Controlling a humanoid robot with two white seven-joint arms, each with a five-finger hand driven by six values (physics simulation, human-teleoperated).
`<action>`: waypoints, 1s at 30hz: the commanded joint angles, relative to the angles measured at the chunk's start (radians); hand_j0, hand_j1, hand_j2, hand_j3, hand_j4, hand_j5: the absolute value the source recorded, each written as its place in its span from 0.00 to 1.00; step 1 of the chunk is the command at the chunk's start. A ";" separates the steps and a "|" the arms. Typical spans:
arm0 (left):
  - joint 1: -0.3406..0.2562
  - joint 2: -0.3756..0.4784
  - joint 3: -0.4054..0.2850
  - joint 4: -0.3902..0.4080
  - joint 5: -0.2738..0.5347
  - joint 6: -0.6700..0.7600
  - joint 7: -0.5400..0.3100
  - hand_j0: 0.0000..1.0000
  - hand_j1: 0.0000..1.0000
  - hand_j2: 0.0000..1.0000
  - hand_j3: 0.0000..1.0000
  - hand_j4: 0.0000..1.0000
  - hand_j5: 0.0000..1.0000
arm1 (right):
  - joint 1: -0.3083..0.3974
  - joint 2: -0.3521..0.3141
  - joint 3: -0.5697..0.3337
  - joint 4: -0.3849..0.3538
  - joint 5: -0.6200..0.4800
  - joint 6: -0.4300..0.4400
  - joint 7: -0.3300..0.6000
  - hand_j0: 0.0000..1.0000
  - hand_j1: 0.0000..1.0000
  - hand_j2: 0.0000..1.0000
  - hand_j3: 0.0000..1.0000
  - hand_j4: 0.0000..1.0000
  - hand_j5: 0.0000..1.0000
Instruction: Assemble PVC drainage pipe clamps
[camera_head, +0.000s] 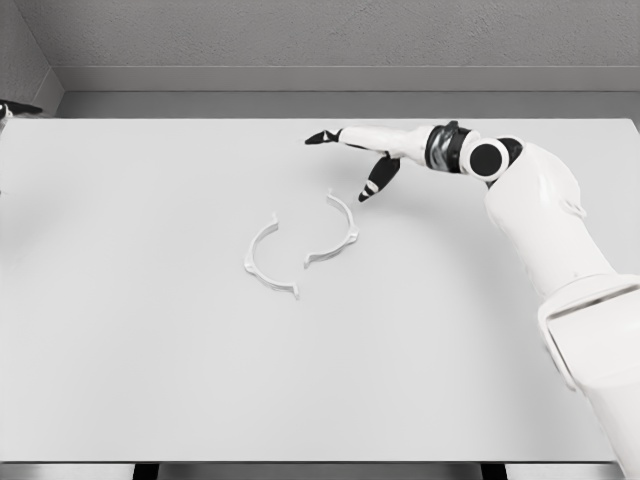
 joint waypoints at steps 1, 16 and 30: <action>0.005 0.011 0.003 0.006 0.019 0.003 0.001 1.00 1.00 1.00 1.00 1.00 1.00 | 0.000 -0.016 -0.005 0.017 -0.008 0.003 0.000 1.00 1.00 1.00 1.00 1.00 1.00; 0.002 0.071 0.028 -0.066 0.118 0.003 0.001 1.00 1.00 1.00 1.00 1.00 1.00 | 0.003 -0.025 -0.005 0.019 -0.009 0.003 0.000 1.00 1.00 1.00 1.00 1.00 1.00; 0.021 0.077 0.012 -0.225 0.173 0.003 0.001 1.00 1.00 1.00 1.00 1.00 1.00 | -0.029 0.029 0.003 0.020 0.072 0.003 0.000 1.00 1.00 1.00 1.00 1.00 1.00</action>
